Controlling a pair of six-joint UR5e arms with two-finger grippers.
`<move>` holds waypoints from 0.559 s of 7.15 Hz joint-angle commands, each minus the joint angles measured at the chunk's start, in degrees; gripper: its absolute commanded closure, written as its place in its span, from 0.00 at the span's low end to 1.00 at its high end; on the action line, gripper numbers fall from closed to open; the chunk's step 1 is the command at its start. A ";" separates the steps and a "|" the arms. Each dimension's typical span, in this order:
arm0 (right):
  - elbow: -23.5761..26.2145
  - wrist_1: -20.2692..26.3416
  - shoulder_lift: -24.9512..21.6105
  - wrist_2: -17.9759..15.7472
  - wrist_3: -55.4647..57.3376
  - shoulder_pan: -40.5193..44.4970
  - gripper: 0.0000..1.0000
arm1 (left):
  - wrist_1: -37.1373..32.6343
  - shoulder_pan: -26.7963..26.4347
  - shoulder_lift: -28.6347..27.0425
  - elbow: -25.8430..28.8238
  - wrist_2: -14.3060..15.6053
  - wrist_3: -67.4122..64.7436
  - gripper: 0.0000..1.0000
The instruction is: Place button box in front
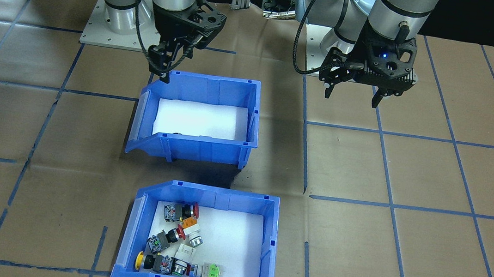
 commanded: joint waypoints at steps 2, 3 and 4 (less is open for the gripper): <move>-5.63 7.89 0.07 2.01 17.43 -9.22 0.00 | -0.10 0.00 0.33 0.26 -3.48 0.33 0.01; -8.26 8.70 0.07 1.68 25.85 -10.98 0.00 | -0.88 0.00 0.34 0.09 -3.39 0.33 0.01; -10.38 10.45 0.33 1.85 30.20 -11.43 0.00 | -0.97 0.00 0.78 -0.35 -3.21 0.33 0.01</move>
